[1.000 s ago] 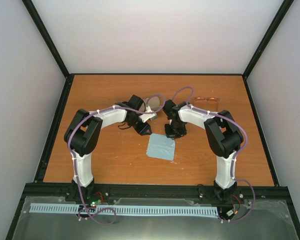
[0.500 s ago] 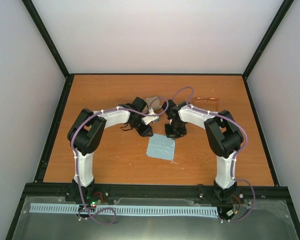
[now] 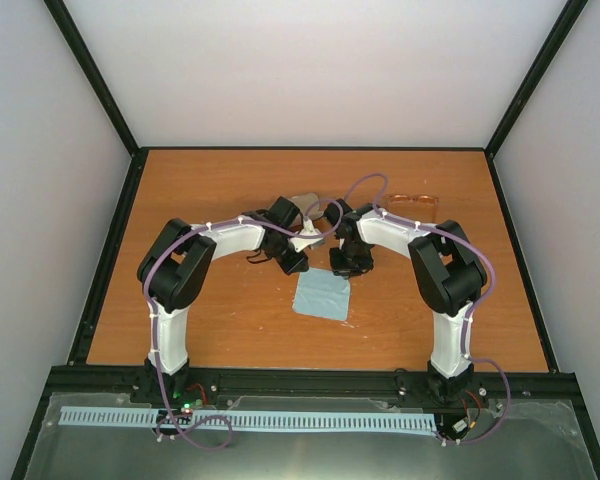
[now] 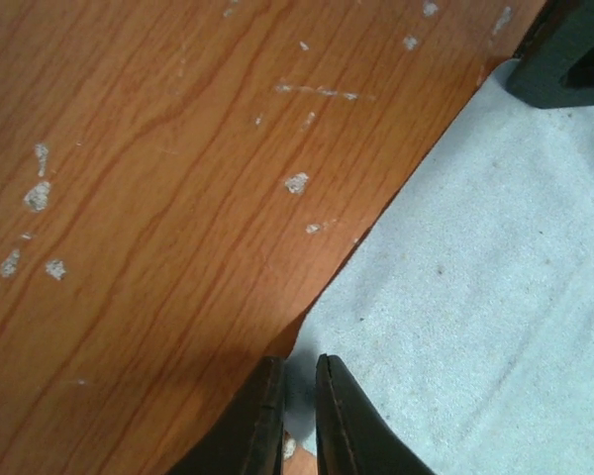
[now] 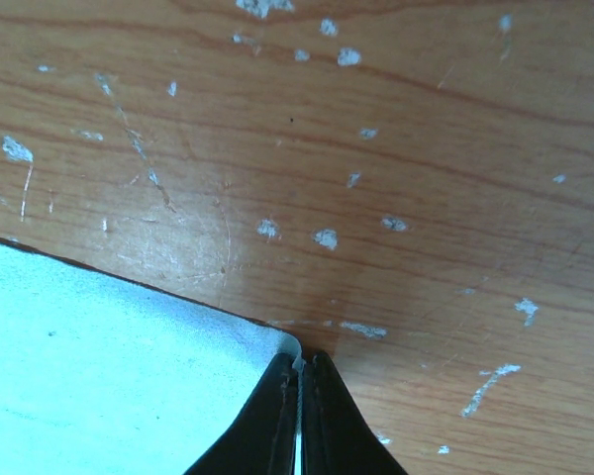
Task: Organize the sunglasses
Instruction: Fold the glasses cleaning cloth at the center of the board.
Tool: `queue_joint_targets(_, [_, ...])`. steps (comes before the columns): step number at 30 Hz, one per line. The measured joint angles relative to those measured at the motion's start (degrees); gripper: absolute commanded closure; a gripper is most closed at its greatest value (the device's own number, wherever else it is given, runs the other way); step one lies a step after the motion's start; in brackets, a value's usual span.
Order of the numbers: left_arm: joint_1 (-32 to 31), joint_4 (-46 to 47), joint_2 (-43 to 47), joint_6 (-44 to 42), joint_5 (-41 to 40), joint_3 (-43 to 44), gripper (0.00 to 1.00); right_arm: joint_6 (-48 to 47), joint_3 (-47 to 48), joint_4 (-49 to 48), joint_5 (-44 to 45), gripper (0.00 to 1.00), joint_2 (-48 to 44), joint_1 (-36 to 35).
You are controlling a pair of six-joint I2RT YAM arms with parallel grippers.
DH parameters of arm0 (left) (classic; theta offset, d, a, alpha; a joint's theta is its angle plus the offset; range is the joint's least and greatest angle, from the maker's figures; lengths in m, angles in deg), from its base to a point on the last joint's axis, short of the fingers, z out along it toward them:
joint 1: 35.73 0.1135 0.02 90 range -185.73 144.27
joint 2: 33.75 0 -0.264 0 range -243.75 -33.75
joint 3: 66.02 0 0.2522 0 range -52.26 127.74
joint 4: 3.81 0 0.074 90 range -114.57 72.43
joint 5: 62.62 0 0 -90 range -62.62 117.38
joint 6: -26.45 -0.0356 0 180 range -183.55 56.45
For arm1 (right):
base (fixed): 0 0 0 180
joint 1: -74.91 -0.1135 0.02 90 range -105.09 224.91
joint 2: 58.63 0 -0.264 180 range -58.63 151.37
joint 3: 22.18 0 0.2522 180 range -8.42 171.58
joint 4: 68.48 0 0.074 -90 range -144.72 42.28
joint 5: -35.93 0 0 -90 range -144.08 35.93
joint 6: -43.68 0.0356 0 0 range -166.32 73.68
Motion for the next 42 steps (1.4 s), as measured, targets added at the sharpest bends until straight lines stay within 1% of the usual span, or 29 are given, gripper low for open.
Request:
queue_joint_targets(4, [0.0, 0.9, 0.0, -0.1, -0.6, -0.3, 0.98, 0.0, 0.0, 0.0, 0.0, 0.97, 0.0, 0.0])
queue_joint_targets(5, [0.0, 1.1, 0.0, -0.1, -0.8, -0.4, 0.99, 0.0, 0.0, 0.0, 0.0, 0.97, 0.0, 0.0])
queue_joint_targets(17, [-0.1, 1.6, 0.2, -0.4, -1.2, -0.7, 1.0, -0.1, 0.0, -0.1, -0.1, 0.97, -0.1, 0.0])
queue_joint_targets(26, [-0.3, -0.3, 0.2, -0.4, -3.6, 1.2, 1.0, -0.7, -0.9, -3.3, -1.8, 0.97, -0.8, 0.5])
queue_joint_targets(42, [0.1, -0.6, 0.2, -1.1, -4.8, 3.5, 1.0, -3.9, -0.4, -5.5, -2.7, 0.97, -0.8, 5.5])
